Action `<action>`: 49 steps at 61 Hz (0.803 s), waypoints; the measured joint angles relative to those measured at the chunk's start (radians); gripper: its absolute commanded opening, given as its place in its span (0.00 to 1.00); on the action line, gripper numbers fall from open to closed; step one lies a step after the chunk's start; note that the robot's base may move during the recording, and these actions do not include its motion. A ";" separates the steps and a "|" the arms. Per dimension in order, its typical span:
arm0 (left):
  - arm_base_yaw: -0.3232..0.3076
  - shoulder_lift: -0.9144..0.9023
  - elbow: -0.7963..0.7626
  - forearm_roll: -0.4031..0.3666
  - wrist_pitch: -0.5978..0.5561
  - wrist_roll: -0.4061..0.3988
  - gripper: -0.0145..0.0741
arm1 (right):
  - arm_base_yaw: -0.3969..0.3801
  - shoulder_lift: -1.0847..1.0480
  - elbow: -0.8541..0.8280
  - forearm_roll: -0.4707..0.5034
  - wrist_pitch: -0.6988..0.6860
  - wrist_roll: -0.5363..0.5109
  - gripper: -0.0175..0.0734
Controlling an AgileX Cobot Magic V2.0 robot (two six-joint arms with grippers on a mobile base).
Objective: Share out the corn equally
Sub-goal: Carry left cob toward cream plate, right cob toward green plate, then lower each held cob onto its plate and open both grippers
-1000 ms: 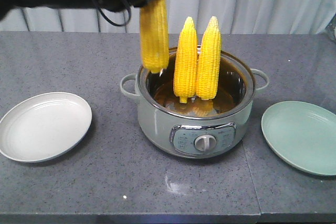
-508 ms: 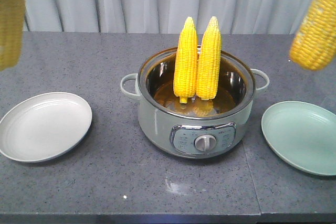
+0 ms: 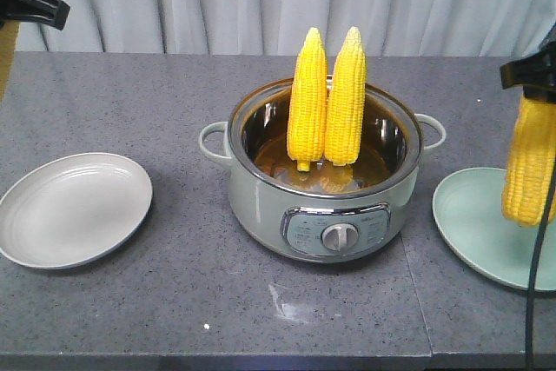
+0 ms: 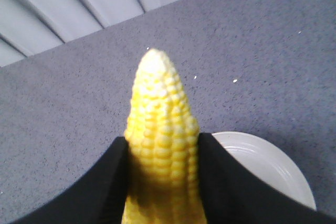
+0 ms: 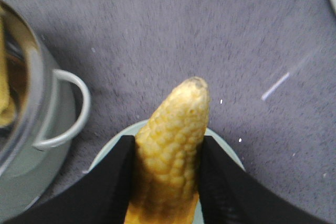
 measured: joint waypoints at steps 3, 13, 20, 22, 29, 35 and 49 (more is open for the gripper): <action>0.022 0.026 0.000 -0.005 0.000 -0.001 0.16 | -0.010 0.042 0.000 -0.001 0.001 0.000 0.24; 0.081 0.085 0.002 -0.066 0.000 -0.001 0.16 | -0.102 0.152 0.000 0.037 0.019 -0.013 0.26; 0.117 0.115 0.002 -0.111 -0.001 0.003 0.16 | -0.183 0.207 0.000 0.151 0.040 -0.082 0.26; 0.126 0.125 0.002 -0.125 -0.001 0.009 0.16 | -0.197 0.216 0.000 0.191 0.046 -0.104 0.26; 0.154 0.159 0.002 -0.168 -0.002 0.014 0.16 | -0.225 0.241 0.000 0.290 0.075 -0.193 0.27; 0.175 0.181 0.002 -0.198 -0.002 0.016 0.16 | -0.226 0.258 0.000 0.320 0.088 -0.222 0.30; 0.186 0.226 0.002 -0.266 -0.002 0.030 0.16 | -0.226 0.308 0.000 0.333 0.096 -0.255 0.53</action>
